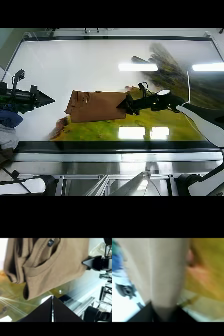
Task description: Fold the shirts.
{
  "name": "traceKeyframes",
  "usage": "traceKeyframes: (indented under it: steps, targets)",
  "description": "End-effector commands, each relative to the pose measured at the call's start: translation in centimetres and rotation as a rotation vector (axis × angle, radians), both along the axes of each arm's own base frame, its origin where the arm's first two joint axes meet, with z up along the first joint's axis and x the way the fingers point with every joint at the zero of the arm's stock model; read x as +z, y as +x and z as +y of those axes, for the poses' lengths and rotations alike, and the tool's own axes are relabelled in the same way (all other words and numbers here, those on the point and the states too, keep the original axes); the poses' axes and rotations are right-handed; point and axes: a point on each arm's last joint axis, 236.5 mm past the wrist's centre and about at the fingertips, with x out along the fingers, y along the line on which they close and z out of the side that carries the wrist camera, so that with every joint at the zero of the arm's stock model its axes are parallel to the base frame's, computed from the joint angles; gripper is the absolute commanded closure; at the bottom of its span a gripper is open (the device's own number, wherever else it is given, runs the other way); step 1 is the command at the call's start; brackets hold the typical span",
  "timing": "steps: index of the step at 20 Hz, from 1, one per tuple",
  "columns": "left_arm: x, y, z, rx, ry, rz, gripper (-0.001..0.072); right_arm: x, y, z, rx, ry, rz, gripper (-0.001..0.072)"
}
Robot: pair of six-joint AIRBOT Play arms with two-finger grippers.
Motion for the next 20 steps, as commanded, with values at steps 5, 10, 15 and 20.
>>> traceKeyframes:
  steps: [5, 10, 15, 20]
  targets:
    - [0.0, -0.2, -0.1, -0.007, -0.004, 0.004, 0.0686, 5.3, 4.6, -4.6, -0.122, 0.074, -0.165, 0.0687]
    - [0.1, -0.2, -0.1, -0.012, -0.003, -0.001, 0.0686, 9.8, 6.8, -25.7, -0.466, -0.291, -0.194, 0.0688]
    - [0.0, 0.0, 0.0, -0.005, 0.003, -0.008, 0.0686, 8.7, -8.0, -49.1, -0.886, -0.814, 0.076, 0.0687]
    - [0.0, 0.0, 0.0, -0.006, 0.002, -0.008, 0.0686, 4.0, -22.4, -56.2, -1.141, -0.837, 0.356, 0.0687]
